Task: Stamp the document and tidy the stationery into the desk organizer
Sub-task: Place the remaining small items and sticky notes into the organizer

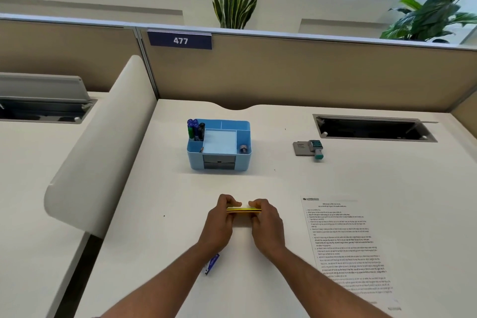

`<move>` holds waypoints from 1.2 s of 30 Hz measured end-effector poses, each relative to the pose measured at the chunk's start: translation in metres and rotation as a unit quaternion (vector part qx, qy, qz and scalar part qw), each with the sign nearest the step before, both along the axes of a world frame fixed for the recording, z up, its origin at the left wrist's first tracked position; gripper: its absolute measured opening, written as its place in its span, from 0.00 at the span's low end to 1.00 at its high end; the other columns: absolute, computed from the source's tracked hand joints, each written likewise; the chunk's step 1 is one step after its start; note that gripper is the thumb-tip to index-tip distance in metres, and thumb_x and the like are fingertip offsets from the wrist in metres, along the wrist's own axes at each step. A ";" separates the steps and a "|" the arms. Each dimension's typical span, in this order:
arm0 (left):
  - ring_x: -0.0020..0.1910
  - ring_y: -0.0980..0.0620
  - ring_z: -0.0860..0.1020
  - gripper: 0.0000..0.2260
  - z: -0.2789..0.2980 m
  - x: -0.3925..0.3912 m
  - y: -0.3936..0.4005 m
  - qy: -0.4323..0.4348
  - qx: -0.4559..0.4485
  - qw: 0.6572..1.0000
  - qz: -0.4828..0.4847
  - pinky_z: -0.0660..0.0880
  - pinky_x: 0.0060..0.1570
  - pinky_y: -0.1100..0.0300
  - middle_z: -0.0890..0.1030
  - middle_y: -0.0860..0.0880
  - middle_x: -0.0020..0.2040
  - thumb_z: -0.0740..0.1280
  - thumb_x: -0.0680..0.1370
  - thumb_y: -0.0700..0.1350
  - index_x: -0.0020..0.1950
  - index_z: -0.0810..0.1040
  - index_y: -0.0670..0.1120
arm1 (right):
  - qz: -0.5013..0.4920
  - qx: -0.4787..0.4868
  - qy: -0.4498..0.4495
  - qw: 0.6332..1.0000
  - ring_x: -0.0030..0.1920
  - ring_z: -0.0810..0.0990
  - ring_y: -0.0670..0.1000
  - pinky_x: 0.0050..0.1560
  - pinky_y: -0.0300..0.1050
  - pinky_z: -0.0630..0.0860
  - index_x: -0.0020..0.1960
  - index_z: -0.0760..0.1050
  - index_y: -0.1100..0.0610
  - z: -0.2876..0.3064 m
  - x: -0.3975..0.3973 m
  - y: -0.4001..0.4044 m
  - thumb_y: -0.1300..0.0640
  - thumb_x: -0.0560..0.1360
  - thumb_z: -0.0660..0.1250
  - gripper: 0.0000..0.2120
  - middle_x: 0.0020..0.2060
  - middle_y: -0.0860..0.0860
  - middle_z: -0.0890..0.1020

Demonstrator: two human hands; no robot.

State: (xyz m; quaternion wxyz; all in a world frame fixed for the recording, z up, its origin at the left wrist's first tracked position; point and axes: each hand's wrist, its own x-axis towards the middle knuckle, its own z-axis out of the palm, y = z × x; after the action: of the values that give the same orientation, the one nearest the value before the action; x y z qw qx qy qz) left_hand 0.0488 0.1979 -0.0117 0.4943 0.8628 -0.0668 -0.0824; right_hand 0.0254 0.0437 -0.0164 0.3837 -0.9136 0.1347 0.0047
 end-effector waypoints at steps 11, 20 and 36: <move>0.52 0.54 0.76 0.09 -0.008 -0.001 -0.017 0.058 0.011 0.995 0.077 0.71 0.43 0.71 0.74 0.50 0.57 0.56 0.85 0.42 0.62 0.63 0.53 | -0.045 -0.050 0.069 0.995 0.67 0.73 0.52 0.66 0.48 0.72 0.71 0.67 0.50 -0.009 0.009 0.005 0.47 0.81 0.66 0.21 0.66 0.49 0.76; 0.51 0.57 0.77 0.15 -0.002 -0.009 -0.014 0.006 0.025 1.000 0.015 0.75 0.52 0.63 0.76 0.55 0.52 0.56 0.81 0.36 0.61 0.65 0.54 | -0.027 -0.073 -0.023 0.997 0.65 0.74 0.52 0.63 0.51 0.74 0.74 0.67 0.49 -0.012 -0.001 0.002 0.52 0.79 0.68 0.25 0.63 0.46 0.77; 0.46 0.51 0.78 0.18 -0.011 -0.003 -0.007 0.015 0.070 0.997 0.007 0.78 0.48 0.53 0.78 0.50 0.48 0.55 0.78 0.33 0.56 0.63 0.57 | 0.022 -0.148 -0.026 0.988 0.51 0.76 0.55 0.49 0.49 0.76 0.51 0.79 0.57 -0.021 0.002 -0.016 0.55 0.74 0.73 0.08 0.51 0.50 0.79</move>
State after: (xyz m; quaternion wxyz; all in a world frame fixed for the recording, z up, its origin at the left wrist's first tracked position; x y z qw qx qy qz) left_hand 0.0458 0.1908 -0.0231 0.4343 0.8943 -0.0476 -0.0966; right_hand 0.0277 0.0277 -0.0377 0.2475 -0.9628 0.1037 -0.0303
